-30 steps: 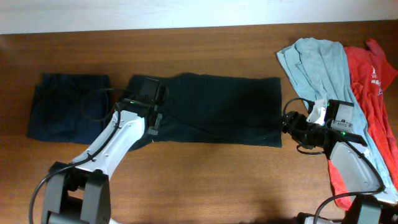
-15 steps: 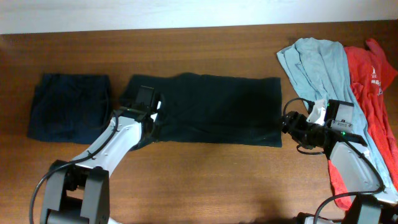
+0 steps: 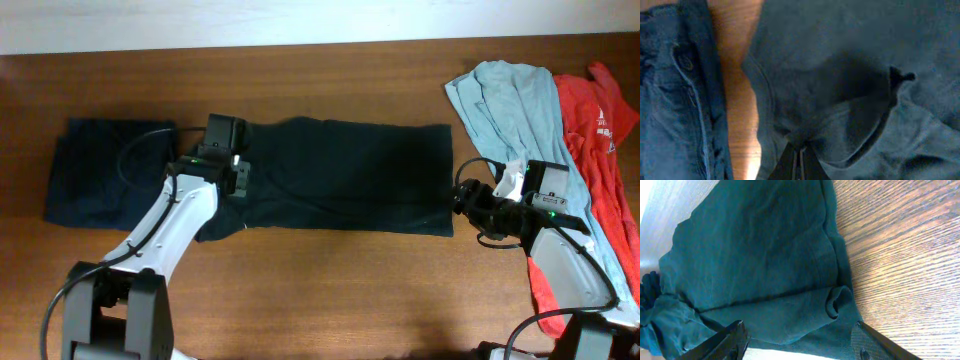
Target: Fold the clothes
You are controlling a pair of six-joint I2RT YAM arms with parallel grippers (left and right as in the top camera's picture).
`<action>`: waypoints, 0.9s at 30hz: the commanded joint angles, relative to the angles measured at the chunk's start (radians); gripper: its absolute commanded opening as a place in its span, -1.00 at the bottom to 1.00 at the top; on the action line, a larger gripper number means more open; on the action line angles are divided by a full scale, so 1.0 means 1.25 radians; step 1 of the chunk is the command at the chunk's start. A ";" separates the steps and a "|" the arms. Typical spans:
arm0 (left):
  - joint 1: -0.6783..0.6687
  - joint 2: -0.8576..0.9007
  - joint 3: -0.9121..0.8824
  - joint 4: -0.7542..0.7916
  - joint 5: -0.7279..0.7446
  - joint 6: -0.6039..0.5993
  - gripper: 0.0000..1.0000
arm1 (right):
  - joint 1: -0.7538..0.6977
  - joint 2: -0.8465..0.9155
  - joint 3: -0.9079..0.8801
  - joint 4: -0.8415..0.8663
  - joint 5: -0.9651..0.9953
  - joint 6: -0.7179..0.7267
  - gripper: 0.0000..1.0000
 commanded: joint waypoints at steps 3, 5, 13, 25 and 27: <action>0.011 0.010 0.012 0.061 -0.012 0.049 -0.99 | -0.004 0.003 0.012 0.000 0.008 -0.010 0.44; 0.011 0.010 0.012 0.085 -0.012 0.049 -0.99 | -0.004 0.003 0.012 0.000 0.008 -0.010 0.44; 0.042 0.020 0.012 0.092 -0.015 0.057 -0.35 | -0.004 0.003 0.012 -0.001 0.008 -0.010 0.44; 0.079 0.021 -0.031 -0.221 0.127 -0.077 0.44 | -0.004 0.003 0.012 -0.117 0.080 -0.031 0.45; 0.088 0.021 -0.066 -0.208 0.127 -0.087 0.36 | -0.004 0.003 0.012 -0.160 0.118 -0.031 0.46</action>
